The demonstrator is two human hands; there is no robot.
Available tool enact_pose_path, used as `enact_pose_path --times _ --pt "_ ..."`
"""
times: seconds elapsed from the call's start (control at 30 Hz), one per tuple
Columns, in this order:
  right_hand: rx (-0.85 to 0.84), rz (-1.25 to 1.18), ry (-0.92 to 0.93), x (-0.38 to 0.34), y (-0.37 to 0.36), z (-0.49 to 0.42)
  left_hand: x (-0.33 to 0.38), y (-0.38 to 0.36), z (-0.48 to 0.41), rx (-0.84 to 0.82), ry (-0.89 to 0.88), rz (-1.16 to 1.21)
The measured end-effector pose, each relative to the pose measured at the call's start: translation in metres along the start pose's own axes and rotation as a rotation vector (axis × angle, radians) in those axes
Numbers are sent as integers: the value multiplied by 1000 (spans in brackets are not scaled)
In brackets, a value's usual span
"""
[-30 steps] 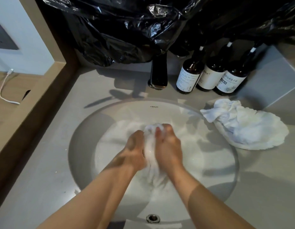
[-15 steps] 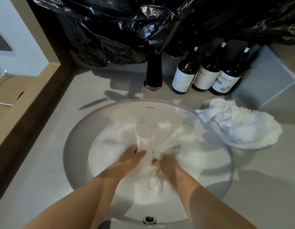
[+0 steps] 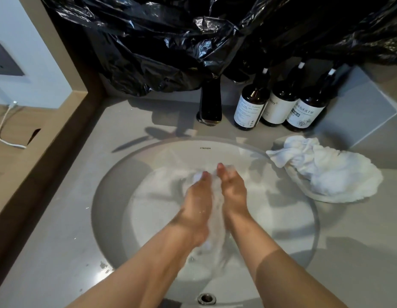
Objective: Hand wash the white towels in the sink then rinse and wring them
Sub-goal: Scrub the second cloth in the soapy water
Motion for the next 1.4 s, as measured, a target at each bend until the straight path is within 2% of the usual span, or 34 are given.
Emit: enact_pose_path --times 0.07,0.13,0.2,0.23,0.3,0.33,0.4,0.5,0.53,0.63,0.7,0.77,0.83,0.87,0.93,1.0,1.03,1.1,1.2,1.3,1.4 --pt "-79 18 22 0 -10 12 11 12 -10 103 -68 -11" --pt "-149 78 61 2 -19 28 15 19 -13 139 -81 -11" --pt "-126 195 72 5 -14 21 10 16 -12 69 -26 -38" --pt "-89 254 56 12 -7 9 6 10 -7 -26 -6 -70" --pt "19 293 24 24 17 -17 4 1 1 -158 43 -176" --pt "79 288 -5 33 31 -28 10 1 0 -165 32 -212" --pt "118 226 -60 52 45 -40 28 22 -16 -116 -88 -266" --pt "-59 86 -189 84 28 -35 22 48 -41 -62 -157 -406" --pt "-125 131 -240 99 20 -32 14 54 -47 -6 -185 -494" --pt "-290 584 -315 120 7 -18 -11 80 -55 288 -180 -879" --pt "-347 551 -379 128 4 -6 -25 93 -54 352 -107 -1014" --pt "-363 650 -376 129 3 -3 -29 106 -57 319 -15 -914" --pt "-375 629 -408 128 2 1 -27 105 -51 134 106 -612" --pt "-345 536 -425 125 5 -3 -19 99 -47 36 114 -458" --pt "-281 158 -480 107 6 0 0 87 -43 -92 48 -169" --pt "-236 -121 -455 79 1 5 13 73 -40 -105 -33 -106" --pt "-258 -161 -406 67 -6 7 16 62 -37 -101 -66 -134" --pt "-268 -153 -242 38 -24 17 21 49 -31 -28 -100 -152" --pt "-139 133 9 4 -21 14 16 29 -18 8 -121 -160" --pt "-16 159 3 -2 0 -6 1 14 -1 38 4 -57" --pt "-131 215 68 -2 -14 18 11 23 -9 82 -11 -33"
Point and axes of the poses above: each hand's wrist, its own z-axis away from the middle knuckle, its own y-axis out of the back of the hand, x = y × z, the point moved 8 cm from there along -z, towards the middle knuckle, and after that the axes turned 7 degrees about z, right-handed, at the moved point
